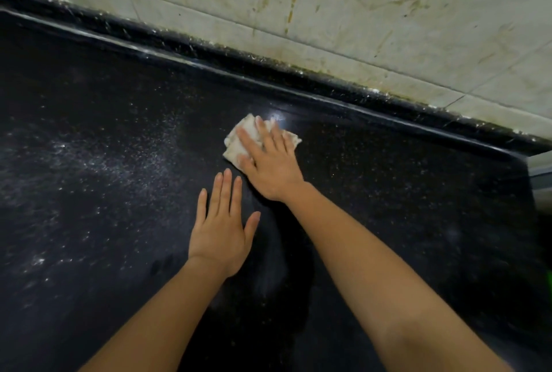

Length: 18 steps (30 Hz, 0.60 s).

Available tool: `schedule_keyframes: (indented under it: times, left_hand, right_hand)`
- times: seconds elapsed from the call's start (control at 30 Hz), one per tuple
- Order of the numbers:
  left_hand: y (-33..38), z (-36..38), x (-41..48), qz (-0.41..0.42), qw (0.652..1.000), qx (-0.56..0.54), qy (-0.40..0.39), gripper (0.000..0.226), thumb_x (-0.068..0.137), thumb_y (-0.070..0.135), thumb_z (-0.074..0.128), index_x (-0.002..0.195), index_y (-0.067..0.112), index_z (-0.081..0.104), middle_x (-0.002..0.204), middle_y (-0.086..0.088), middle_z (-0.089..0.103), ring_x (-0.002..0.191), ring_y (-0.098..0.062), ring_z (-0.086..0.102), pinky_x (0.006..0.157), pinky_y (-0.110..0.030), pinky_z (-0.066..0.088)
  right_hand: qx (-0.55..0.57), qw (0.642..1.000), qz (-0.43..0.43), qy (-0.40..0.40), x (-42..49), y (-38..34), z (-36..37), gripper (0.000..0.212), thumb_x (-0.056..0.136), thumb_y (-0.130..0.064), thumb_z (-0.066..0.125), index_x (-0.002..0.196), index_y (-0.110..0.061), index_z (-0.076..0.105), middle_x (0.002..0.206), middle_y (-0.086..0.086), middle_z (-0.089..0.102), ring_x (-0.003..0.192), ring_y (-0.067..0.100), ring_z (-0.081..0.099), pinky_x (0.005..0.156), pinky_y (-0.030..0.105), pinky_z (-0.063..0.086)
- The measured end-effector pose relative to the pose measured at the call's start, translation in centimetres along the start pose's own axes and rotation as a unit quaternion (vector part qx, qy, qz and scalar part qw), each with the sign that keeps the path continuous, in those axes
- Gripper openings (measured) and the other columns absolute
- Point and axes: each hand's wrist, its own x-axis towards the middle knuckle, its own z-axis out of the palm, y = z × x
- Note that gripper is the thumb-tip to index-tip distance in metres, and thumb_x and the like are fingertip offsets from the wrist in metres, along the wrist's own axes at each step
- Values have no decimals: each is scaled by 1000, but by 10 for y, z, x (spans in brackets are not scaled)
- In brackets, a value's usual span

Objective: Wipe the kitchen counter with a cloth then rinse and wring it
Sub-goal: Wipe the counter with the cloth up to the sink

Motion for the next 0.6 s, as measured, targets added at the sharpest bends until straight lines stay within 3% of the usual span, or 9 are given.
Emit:
schedule_keyframes:
  times: [0.1, 0.17, 0.33, 0.47, 0.6]
  left_hand:
    - [1, -4, -2, -4, 1000, -20, -20, 75, 81, 56, -22, 141, 11, -28, 152, -7, -31, 140, -20, -28, 111, -38, -21]
    - [0, -8, -2, -7, 999, -32, -39, 73, 76, 56, -27, 134, 13, -39, 148, -6, -40, 137, -19, -35, 112, -38, -22]
    - [0, -9, -2, -5, 998, -47, -51, 73, 75, 55, -27, 133, 13, -41, 145, -6, -43, 135, -19, -38, 111, -38, -25]
    - [1, -10, -2, -5, 997, -63, -49, 71, 77, 55, -25, 133, 14, -40, 144, -6, -45, 135, -18, -39, 106, -37, -29]
    - [1, -11, -2, -6, 996, -67, -55, 71, 77, 55, -24, 132, 13, -41, 142, -6, -46, 134, -19, -40, 105, -37, -31]
  right_hand:
    - [-29, 996, -82, -29, -11, 29, -10, 54, 101, -47, 28, 151, -39, 9, 161, -1, -9, 147, 22, -14, 114, 34, -14]
    - [-37, 997, -57, -27, -25, 59, -16, 54, 101, -48, 28, 151, -40, 9, 161, -2, -8, 148, 22, -11, 115, 32, -12]
    - [-14, 974, 217, 62, -69, 140, -26, 53, 102, -42, 27, 152, -30, 16, 162, 8, 0, 147, 31, 0, 118, 40, 5]
    - [38, 921, 373, 103, -75, 176, -35, 54, 102, -43, 23, 154, -29, 12, 162, 9, -2, 148, 29, -3, 118, 42, 2]
    - [97, 839, 517, 137, -27, 155, -38, 57, 103, -38, 17, 154, -17, 3, 160, 14, -8, 146, 36, -10, 117, 45, -7]
